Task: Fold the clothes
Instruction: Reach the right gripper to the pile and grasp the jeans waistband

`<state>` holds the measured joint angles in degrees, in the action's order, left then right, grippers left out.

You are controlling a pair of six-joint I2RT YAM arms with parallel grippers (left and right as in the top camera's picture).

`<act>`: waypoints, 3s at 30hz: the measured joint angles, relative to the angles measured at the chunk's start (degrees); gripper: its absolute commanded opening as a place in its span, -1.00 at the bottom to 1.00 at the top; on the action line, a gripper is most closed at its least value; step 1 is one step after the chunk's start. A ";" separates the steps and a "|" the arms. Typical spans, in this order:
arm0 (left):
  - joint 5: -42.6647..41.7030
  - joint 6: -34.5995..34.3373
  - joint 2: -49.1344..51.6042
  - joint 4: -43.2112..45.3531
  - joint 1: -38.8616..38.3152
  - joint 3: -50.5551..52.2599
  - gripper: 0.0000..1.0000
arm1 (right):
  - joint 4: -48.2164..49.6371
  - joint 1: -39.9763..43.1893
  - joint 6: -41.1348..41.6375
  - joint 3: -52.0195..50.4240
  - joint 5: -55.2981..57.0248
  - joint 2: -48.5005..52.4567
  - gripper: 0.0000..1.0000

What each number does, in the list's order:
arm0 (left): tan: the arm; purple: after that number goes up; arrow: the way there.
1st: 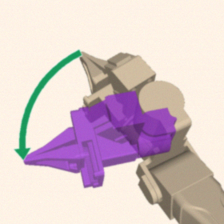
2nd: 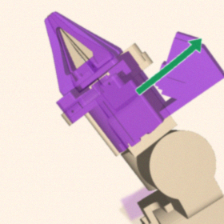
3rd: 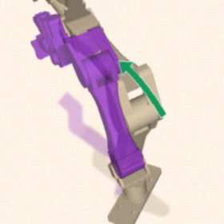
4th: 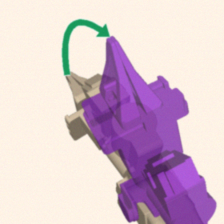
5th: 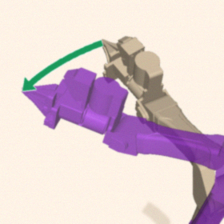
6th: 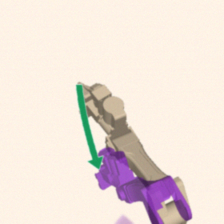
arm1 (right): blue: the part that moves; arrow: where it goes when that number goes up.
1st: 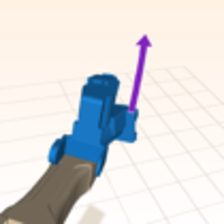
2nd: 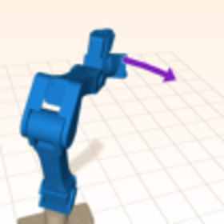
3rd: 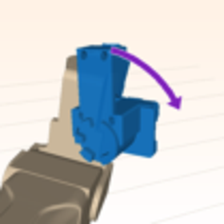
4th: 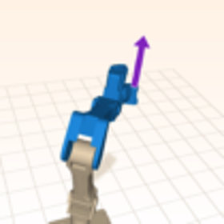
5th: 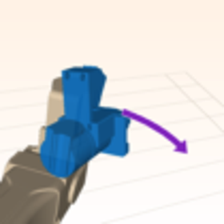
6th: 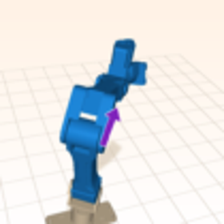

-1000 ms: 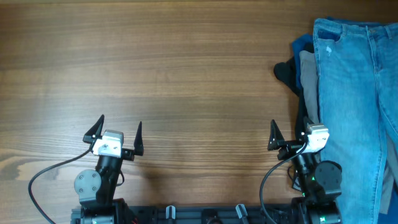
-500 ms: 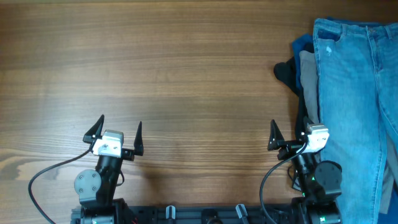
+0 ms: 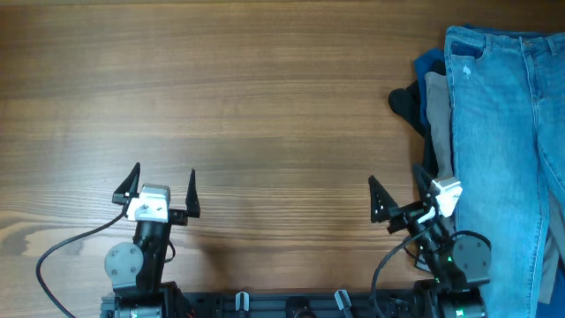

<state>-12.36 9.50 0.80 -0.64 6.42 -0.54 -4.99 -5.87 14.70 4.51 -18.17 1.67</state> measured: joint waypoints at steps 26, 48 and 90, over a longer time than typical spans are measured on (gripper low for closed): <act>-12.79 -13.14 72.91 -43.12 0.00 -72.35 1.00 | -30.40 15.76 -2.40 87.14 10.45 99.10 0.97; -16.06 -13.27 78.71 -44.59 -0.02 -72.50 1.00 | -24.63 19.17 -5.64 87.14 25.79 124.45 -0.51; -16.09 -13.25 78.71 -44.74 -0.02 -72.50 1.00 | -21.44 20.76 -7.13 84.72 17.03 121.74 -0.22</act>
<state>-28.45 -3.75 79.50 -45.39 6.39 -73.03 -26.44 14.90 7.57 89.23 -1.15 123.42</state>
